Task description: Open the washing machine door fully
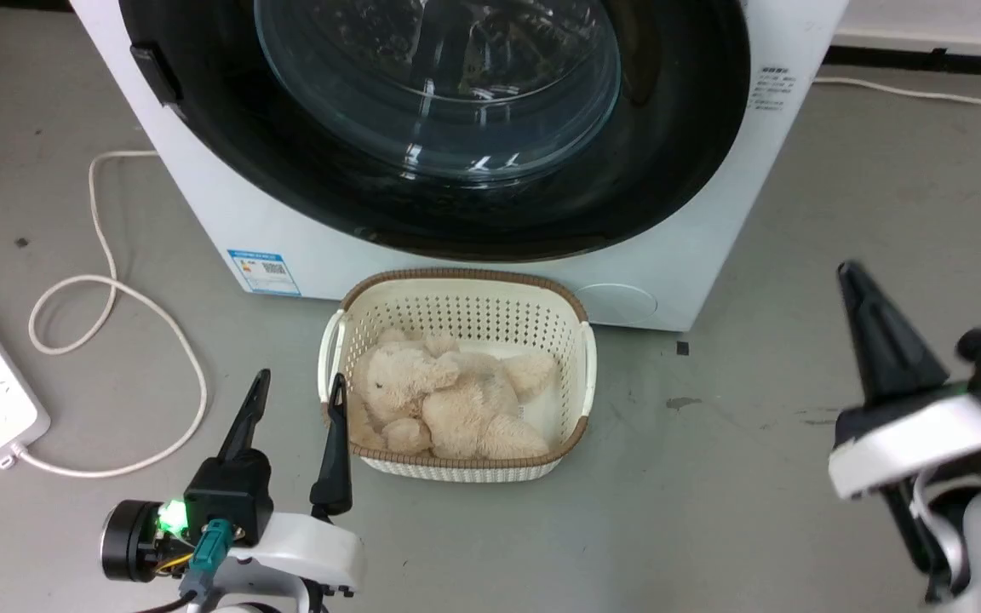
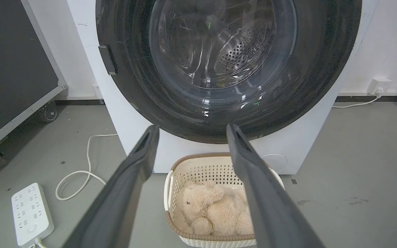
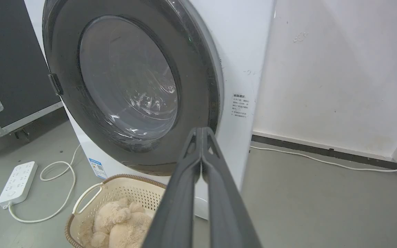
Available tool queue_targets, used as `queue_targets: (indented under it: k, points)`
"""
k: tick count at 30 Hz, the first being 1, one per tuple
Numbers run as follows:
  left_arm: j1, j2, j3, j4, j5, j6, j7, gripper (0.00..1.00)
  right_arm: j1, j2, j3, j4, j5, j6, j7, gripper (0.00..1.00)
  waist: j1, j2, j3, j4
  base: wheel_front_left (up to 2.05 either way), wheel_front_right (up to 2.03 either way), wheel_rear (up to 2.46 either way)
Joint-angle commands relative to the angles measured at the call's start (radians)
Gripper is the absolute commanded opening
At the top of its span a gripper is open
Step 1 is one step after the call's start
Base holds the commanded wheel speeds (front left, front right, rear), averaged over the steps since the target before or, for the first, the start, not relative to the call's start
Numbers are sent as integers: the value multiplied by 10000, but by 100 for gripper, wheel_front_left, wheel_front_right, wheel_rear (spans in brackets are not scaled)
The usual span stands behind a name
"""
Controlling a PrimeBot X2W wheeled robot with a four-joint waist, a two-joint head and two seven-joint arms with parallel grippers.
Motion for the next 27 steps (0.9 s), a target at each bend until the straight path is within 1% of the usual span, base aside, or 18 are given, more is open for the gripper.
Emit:
queue_targets:
  k: [1,3,4,7,8,9,15,20,27]
  points:
    - [-225,6,-73,-85,-41,84,-154,100,-603,-86,-67,118,659,-4,206,0,-1,0,147,74,0,0,0]
    - [-293,7,-140,-121,-58,113,-217,100,-1058,-75,-255,298,1214,-4,442,0,-1,0,283,142,0,0,0]
    - [-293,7,-140,-121,-58,113,-217,100,-1058,-75,-255,298,1214,-4,442,0,-1,0,283,142,0,0,0]
    - [-368,7,-213,-157,-82,166,-280,100,-1558,19,-506,491,1867,-4,742,0,-1,0,420,231,0,0,0]
    - [-424,7,-263,-182,-102,206,-322,100,-1883,69,-669,627,2296,-4,999,0,-1,0,510,311,0,0,0]
    - [-424,7,-263,-182,-102,206,-322,100,-1883,69,-669,627,2296,-4,999,0,-1,0,510,311,0,0,0]
    - [-590,7,-340,-307,-115,277,-447,100,-2912,92,-1132,1123,3208,-5,1754,0,-1,0,812,523,0,0,0]
    - [-702,7,-444,-398,-135,348,-551,100,-3856,20,-1579,1883,3685,-5,2442,0,-1,0,1107,682,0,0,0]
    - [-860,8,-668,-477,-177,460,-698,100,-5295,-50,-2249,3126,4636,-6,3810,0,-1,0,1528,895,0,0,0]
